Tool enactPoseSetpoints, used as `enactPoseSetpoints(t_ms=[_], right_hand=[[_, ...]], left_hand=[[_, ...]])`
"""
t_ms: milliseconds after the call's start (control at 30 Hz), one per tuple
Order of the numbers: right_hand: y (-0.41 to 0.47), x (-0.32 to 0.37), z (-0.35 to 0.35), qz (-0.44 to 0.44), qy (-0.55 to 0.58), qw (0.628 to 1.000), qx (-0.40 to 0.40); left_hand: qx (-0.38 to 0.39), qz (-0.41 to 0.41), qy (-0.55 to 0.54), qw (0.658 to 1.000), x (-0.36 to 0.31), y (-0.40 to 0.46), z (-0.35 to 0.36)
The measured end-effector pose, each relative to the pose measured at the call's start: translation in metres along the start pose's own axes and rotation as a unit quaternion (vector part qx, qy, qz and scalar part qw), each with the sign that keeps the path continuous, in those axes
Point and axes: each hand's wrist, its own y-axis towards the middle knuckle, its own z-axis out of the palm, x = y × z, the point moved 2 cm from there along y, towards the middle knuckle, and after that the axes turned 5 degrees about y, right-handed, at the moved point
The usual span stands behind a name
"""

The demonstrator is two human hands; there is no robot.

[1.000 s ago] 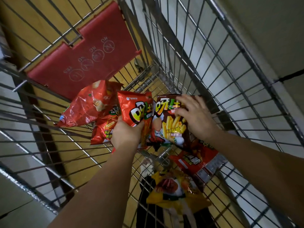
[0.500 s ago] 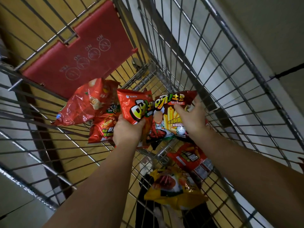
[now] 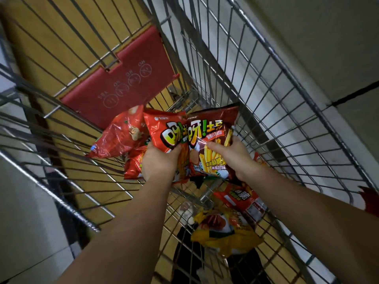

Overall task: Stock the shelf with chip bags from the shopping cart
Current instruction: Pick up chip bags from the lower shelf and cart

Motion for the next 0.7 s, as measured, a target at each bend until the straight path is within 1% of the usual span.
enactPoseSetpoints(t_ms=[200,400,533,700], right_hand=[[-0.040,0.050,0.010,-0.074,-0.009,0.997,-0.030],[-0.090,0.116,0.015,-0.159,-0.007,0.983,-0.093],[-0.125,0.156,0.014,-0.208,0.018,0.972,-0.107],[-0.177,0.194,0.001,-0.269,0.024,0.957,-0.102]], left_hand=[[-0.021,0.041,-0.054,0.997,-0.023,-0.016,-0.048],[-0.049,0.116,-0.115,0.985,-0.064,-0.047,-0.112],[-0.077,0.155,-0.144,0.974,-0.090,-0.071,-0.153],[-0.104,0.201,-0.188,0.956,-0.114,-0.115,-0.195]])
